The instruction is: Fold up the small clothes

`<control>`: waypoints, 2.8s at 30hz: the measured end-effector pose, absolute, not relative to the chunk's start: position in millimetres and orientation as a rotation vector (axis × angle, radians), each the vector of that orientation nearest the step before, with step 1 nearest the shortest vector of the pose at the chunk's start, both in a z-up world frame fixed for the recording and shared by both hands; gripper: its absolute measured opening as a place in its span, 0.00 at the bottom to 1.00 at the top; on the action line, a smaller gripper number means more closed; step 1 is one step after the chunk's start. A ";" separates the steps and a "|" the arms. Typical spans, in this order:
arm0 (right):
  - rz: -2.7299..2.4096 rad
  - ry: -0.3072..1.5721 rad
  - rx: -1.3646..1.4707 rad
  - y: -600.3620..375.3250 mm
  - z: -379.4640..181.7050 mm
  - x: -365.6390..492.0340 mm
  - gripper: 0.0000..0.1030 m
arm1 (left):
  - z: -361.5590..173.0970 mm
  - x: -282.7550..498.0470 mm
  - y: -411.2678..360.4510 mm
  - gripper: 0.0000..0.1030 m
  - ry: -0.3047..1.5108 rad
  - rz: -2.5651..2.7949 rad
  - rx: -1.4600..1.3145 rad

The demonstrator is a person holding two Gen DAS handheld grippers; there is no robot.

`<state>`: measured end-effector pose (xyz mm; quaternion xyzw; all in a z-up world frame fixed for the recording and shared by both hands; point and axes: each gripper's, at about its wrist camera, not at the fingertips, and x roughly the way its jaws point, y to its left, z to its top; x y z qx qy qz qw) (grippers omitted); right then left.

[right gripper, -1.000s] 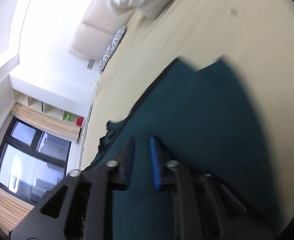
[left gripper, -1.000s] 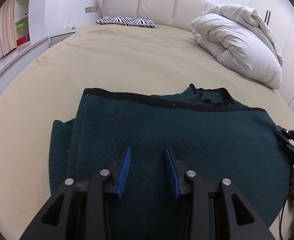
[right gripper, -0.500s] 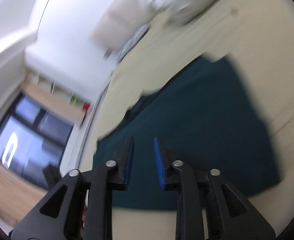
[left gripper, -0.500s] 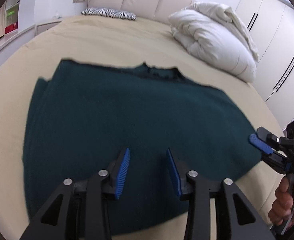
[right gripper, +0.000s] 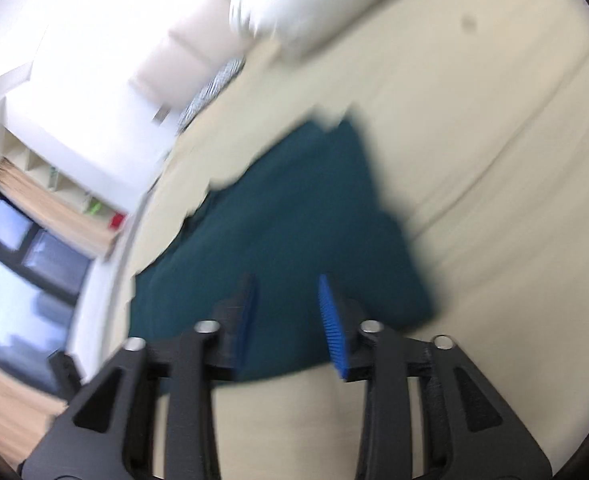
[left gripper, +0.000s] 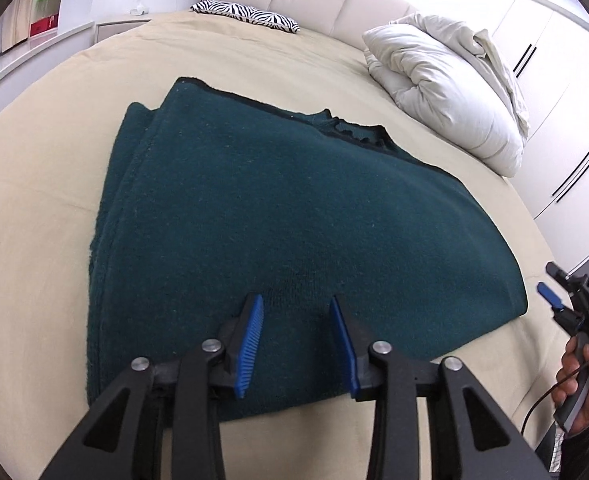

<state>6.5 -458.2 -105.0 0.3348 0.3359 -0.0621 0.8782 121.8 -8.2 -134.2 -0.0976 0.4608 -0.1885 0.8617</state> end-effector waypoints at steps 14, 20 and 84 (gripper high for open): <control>-0.215 0.869 0.446 -453.5 -143.7 7.8 0.08 | -133.6 123.2 -8.2 0.44 0.970 -0.402 -0.182; -0.235 0.903 0.365 -448.0 -135.6 -1.4 0.04 | -132.6 122.1 -11.4 0.43 0.972 -0.400 -0.146; 0.199 0.851 0.736 -383.2 -108.3 127.7 0.33 | -114.5 149.4 -5.5 0.39 0.954 -0.382 -0.187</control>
